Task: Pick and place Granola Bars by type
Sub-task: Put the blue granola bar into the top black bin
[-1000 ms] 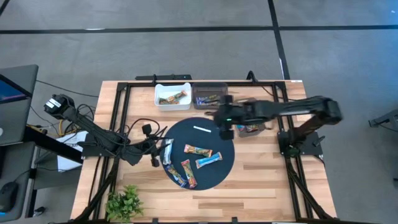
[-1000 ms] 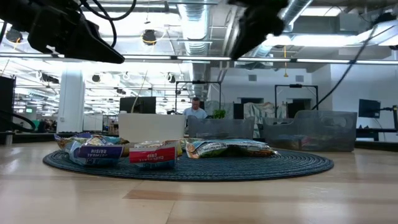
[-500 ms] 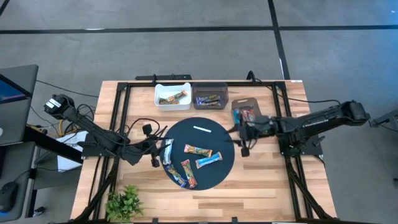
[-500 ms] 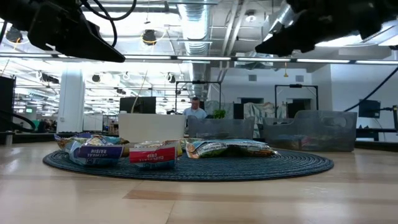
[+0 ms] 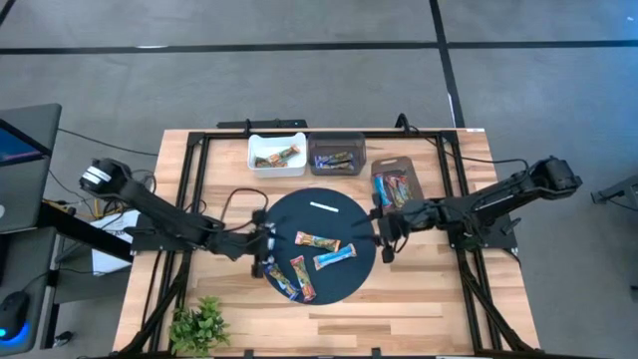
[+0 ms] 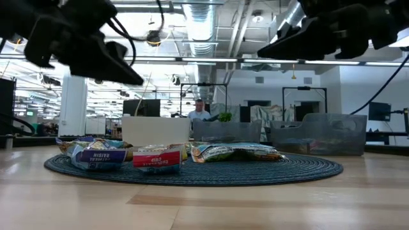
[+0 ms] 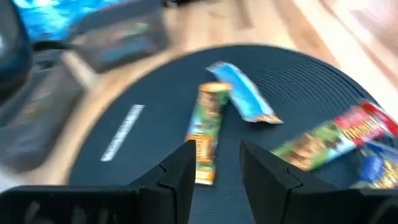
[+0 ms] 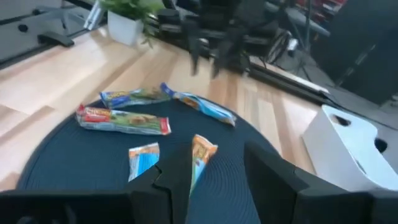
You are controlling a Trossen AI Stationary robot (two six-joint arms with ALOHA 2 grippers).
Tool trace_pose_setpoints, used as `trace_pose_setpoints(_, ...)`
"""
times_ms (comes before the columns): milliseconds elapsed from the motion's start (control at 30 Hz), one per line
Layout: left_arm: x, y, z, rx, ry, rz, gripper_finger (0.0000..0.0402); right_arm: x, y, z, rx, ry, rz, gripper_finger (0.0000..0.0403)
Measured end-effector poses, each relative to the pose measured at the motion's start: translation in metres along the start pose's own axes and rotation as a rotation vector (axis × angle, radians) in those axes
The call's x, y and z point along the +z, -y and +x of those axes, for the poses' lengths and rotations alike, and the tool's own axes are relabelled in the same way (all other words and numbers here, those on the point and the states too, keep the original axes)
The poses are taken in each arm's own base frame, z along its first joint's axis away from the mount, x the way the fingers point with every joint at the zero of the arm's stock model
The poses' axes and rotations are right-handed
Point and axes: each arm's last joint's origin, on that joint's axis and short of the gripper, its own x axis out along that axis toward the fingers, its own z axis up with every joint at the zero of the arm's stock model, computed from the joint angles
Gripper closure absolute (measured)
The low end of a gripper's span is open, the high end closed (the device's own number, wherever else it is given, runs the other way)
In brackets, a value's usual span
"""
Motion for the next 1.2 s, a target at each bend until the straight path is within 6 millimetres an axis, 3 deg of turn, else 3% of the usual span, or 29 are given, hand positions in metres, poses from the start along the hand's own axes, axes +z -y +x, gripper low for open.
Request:
trace_pose_setpoints(200,0.002,0.002,0.019,-0.027,-0.159,0.011,0.0283,-0.002,0.001,-0.001,0.002,-0.027,0.025,0.0265)
trace_pose_setpoints(433,0.021,-0.008,0.017,0.052,-0.417,-0.160,0.0283,-0.004,0.000,-0.001,0.011,-0.049,0.050,0.0265)
trace_pose_setpoints(533,0.032,-0.005,0.016,-0.092,-0.447,-0.170,0.0283,-0.006,0.000,-0.001,0.018,-0.065,0.052,0.0265)
trace_pose_setpoints(700,0.042,0.009,0.018,-0.394,-0.337,-0.097,0.0283,-0.007,-0.001,-0.001,0.021,-0.075,0.074,0.0265)
trace_pose_setpoints(833,0.033,0.020,0.027,-0.427,-0.350,-0.009,0.0283,-0.007,-0.001,-0.001,0.022,-0.077,0.074,0.0265)
trace_pose_setpoints(1200,0.005,0.036,0.055,-0.492,-0.442,0.023,0.0283,-0.007,-0.001,-0.001,0.022,-0.076,0.082,0.0265)
